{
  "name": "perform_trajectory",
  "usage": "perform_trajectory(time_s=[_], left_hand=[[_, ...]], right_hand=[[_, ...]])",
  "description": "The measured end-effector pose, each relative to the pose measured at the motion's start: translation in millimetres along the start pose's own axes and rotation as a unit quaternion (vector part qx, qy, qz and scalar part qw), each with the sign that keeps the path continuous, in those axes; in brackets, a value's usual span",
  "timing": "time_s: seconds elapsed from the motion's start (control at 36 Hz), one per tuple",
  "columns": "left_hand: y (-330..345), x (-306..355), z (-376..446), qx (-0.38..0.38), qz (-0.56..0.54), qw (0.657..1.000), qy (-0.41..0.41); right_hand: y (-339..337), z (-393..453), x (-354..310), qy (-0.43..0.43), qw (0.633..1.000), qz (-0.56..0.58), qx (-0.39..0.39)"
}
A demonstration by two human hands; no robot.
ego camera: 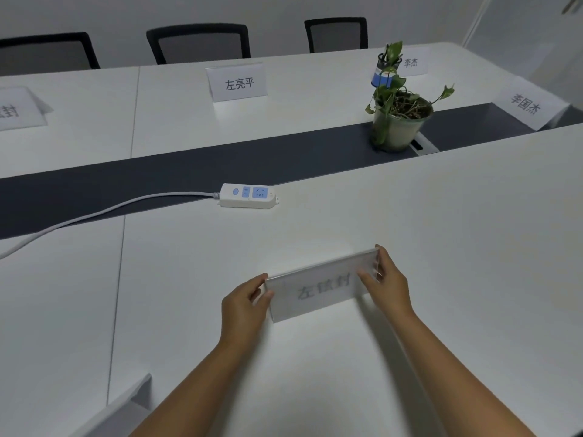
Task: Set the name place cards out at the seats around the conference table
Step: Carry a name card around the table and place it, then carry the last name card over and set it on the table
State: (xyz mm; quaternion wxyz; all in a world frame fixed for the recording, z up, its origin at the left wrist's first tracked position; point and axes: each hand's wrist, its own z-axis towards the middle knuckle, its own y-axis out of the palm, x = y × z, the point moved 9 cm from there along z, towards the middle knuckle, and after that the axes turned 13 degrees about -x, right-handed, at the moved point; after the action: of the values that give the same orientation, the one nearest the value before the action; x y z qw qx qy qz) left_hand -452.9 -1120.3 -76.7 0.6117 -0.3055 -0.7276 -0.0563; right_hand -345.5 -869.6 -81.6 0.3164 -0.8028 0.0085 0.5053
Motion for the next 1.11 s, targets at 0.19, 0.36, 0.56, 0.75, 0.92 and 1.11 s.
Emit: perform_trajectory(time_s=[0.19,0.36,0.56,0.75,0.92,1.11], left_hand=[[-0.6,-2.4,-1.1,0.000,-0.008,1.000,-0.005],[-0.6,0.1,-1.4,0.000,-0.004,1.000,-0.009],[-0.6,-1.3,0.9,-0.009,0.008,1.000,-0.009],[-0.3,-1.9,-5.2,-0.029,0.038,0.998,-0.026],[-29.0,-2.2,-75.2,0.040,-0.015,0.999,-0.005],[-70.6,-46.0,-199.7,0.167,0.034,0.985,-0.023]], right_hand=[[0.8,2.3,-3.2,-0.001,1.000,0.009,0.005],[1.6,1.8,-5.8,0.000,1.000,0.014,0.006],[1.8,1.3,-6.5,0.006,1.000,0.011,0.007],[2.8,-11.1,-10.2,0.002,0.999,-0.031,0.010],[22.8,-56.5,-13.3,-0.015,0.997,-0.063,0.029],[114.4,-113.8,-30.9,-0.081,0.983,-0.087,-0.139]])
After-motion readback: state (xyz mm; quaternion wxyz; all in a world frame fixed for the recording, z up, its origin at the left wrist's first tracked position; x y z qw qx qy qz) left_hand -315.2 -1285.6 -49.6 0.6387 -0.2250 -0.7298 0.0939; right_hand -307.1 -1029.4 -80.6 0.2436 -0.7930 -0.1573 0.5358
